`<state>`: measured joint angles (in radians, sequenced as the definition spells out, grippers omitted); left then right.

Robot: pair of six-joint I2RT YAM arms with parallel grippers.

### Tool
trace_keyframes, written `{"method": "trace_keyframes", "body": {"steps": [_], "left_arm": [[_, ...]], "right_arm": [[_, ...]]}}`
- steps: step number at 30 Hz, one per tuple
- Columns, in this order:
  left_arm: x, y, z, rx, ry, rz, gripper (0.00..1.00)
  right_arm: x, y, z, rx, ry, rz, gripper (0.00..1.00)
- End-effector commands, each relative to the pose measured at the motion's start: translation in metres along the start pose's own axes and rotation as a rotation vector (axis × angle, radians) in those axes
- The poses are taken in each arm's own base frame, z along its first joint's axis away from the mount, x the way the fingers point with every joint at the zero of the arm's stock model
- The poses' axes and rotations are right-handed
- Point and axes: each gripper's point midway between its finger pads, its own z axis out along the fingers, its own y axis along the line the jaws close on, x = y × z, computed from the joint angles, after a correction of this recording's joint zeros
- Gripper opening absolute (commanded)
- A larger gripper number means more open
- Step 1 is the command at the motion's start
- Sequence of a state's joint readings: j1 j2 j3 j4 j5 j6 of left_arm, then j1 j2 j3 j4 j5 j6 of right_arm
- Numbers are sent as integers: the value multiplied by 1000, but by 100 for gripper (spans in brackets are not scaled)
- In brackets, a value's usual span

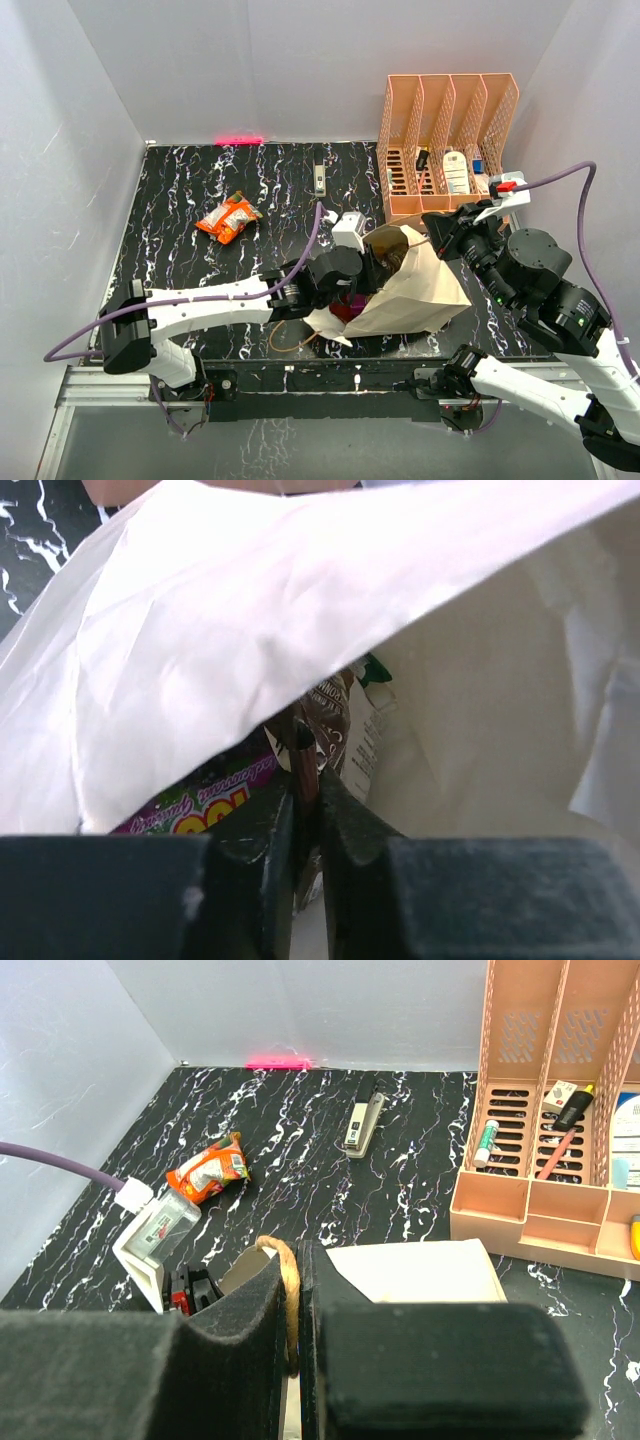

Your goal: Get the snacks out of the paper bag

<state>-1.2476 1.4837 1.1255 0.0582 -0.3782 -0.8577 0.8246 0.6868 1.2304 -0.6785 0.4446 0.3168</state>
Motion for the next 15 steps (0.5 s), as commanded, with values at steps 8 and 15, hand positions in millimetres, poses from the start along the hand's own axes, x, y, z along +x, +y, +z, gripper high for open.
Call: {"method": "trace_keyframes", "body": {"steps": [8,15], "left_arm": [[-70,-48,-52,147,-115,5,0],[-95,-85,-108,336,-95,38,0]], "right_arm": [[-31,-2,-12,-2,-110,58,8],[-34,-5,-14,7,-125,59,8]]}}
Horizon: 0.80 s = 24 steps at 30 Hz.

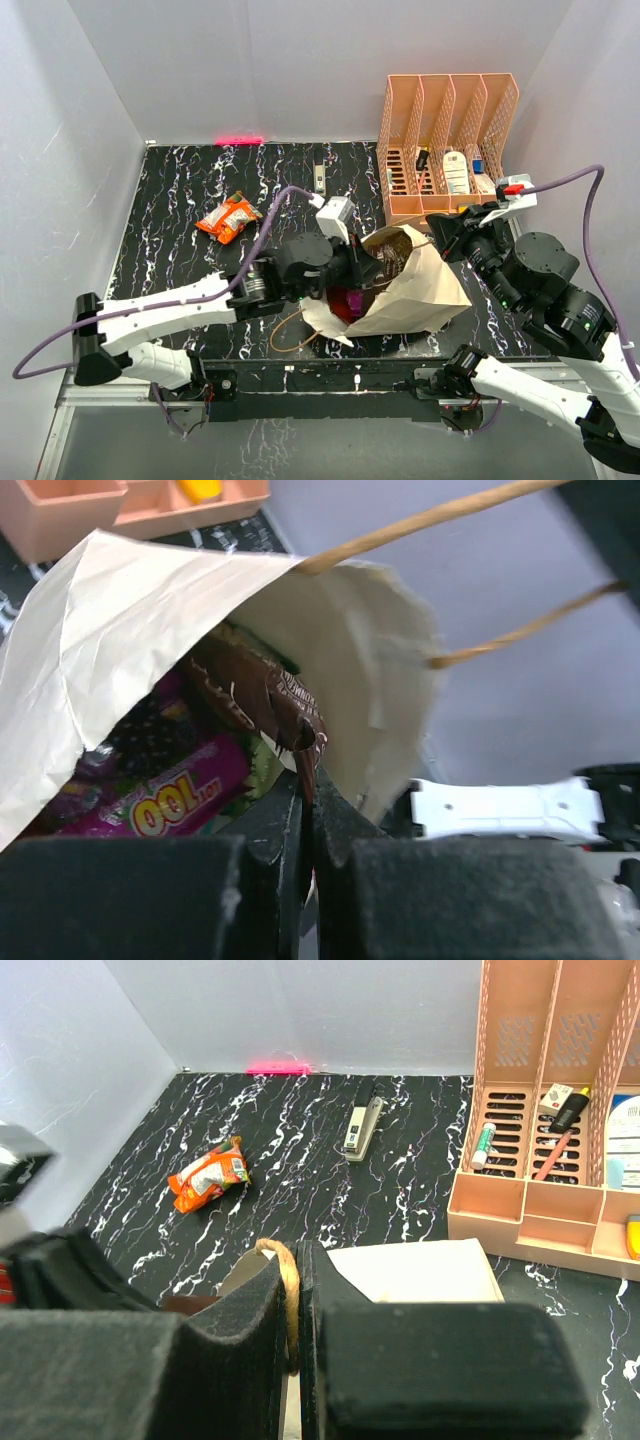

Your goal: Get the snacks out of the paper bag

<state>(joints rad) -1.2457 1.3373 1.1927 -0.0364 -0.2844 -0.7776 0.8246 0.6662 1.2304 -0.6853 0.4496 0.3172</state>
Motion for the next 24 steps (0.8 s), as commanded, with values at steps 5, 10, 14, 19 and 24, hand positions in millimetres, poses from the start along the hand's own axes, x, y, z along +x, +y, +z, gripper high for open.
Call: {"method": "trace_keyframes", "body": {"steps": [5,10,14,19,24], "left_arm": [[-78,-62,-84,228,-111,33,0],[-97,-55,-118,203,-147,108,0],[-113,-32,-144,86,-158,197,0],[-131,5,-175,-95,-192,257,0],[-155,36,-208,-233,-296,294,0]], "right_arm": [[-31,-3,-8,13,-113,51,8],[-32,-4,-9,19,-118,49,8],[-32,-6,-10,24,-120,47,8],[-30,-8,-8,31,-121,42,8],[-30,-7,-6,34,-120,29,8]]}}
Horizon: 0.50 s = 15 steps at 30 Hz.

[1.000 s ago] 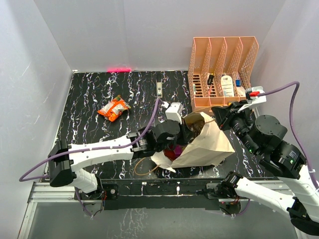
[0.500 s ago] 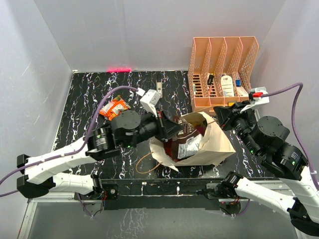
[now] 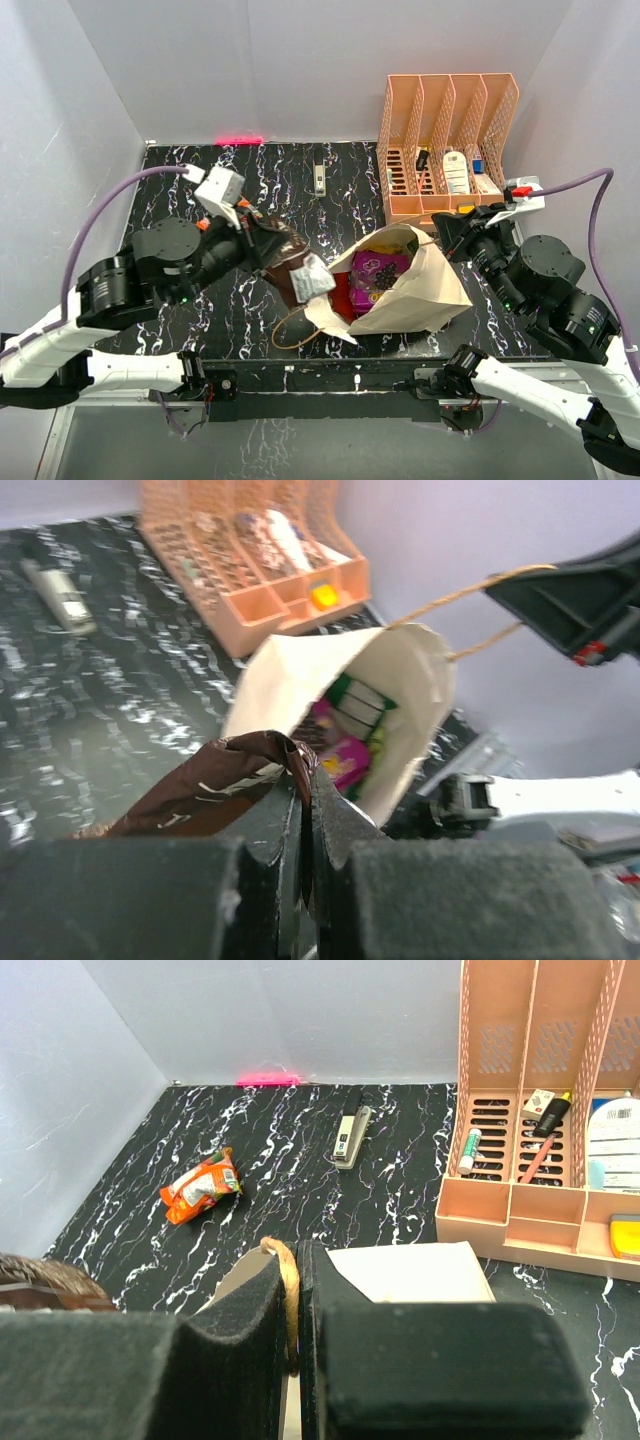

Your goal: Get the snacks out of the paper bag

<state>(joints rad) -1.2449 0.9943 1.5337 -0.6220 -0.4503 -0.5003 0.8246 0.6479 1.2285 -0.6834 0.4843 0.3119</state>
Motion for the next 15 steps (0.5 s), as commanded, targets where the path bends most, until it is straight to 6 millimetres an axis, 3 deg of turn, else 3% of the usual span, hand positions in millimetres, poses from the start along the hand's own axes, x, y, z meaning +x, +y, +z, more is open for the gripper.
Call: {"method": "trace_keyframes", "body": {"steps": [1,8,15], "left_arm": [[-34,48,-30,-195,-121,81,0],[-46,96,-27,-544,-120,304,0],[-65,99,-10,-647,-211,358,0]], "right_arm": [[-25,0,-1,7,-93,25,8],[-22,0,-2,2,-89,26,8],[-23,1,-2,-2,-91,31,8]]}}
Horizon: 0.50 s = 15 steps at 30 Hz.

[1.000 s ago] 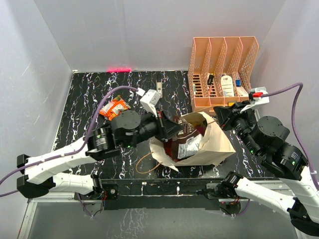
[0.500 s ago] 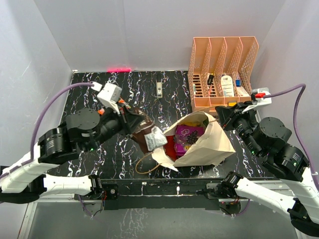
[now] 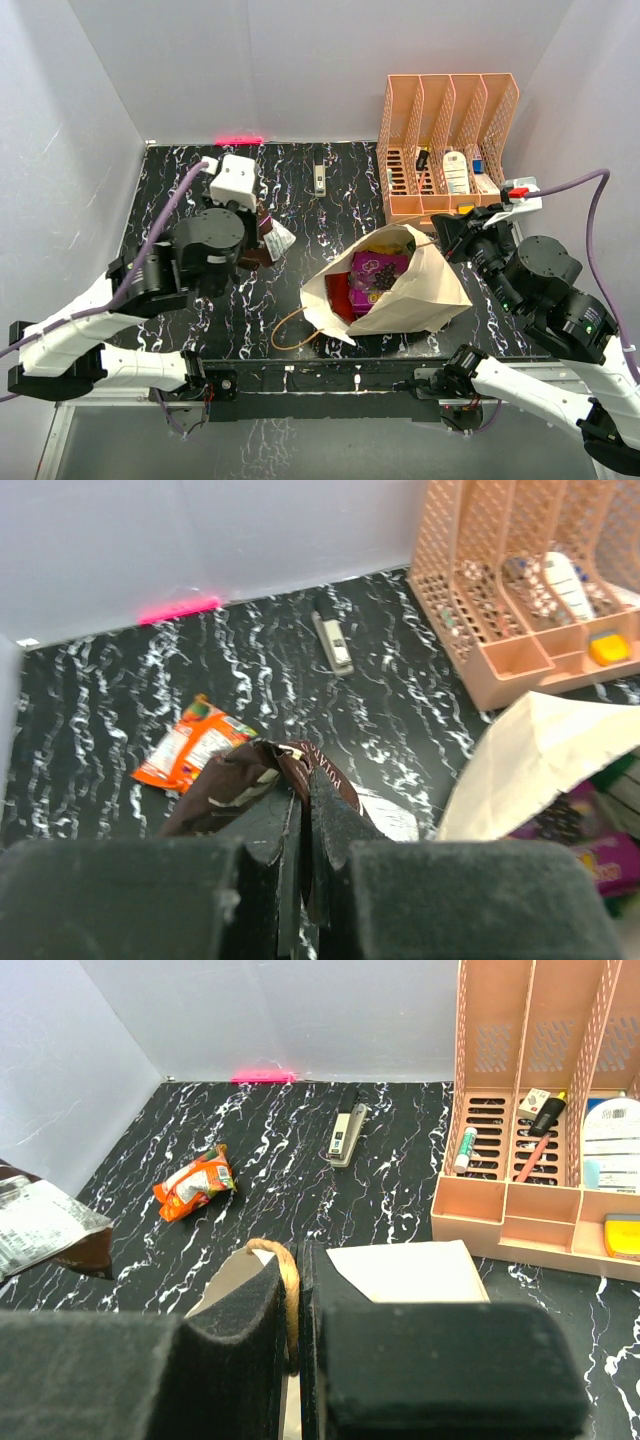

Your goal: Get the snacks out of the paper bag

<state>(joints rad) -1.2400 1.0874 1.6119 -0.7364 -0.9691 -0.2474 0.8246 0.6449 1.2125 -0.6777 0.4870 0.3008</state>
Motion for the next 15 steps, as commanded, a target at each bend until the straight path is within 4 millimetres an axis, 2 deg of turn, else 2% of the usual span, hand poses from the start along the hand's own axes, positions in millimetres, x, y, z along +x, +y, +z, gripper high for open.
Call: {"method": "trace_keyframes", "body": {"steps": [1,3,7,11,13,15], "left_arm": [[-27,21,12,-158,-92,16,0],[-20,24,31,-187,-62,47,0],[17,59,86,-219,104,-46,0],[40,83,122,-226,198,-148,0],[50,105,137,-266,243,-218,0],[55,140,143,-335,267,-319,0]], "right_arm": [[-28,2,-4,-8,-97,46,8],[-29,3,-5,-14,-97,49,8],[-27,2,-6,-16,-96,57,8],[-24,6,-5,-30,-85,62,8],[-24,7,-4,-28,-78,56,8],[-25,8,-2,-28,-73,50,8]]}}
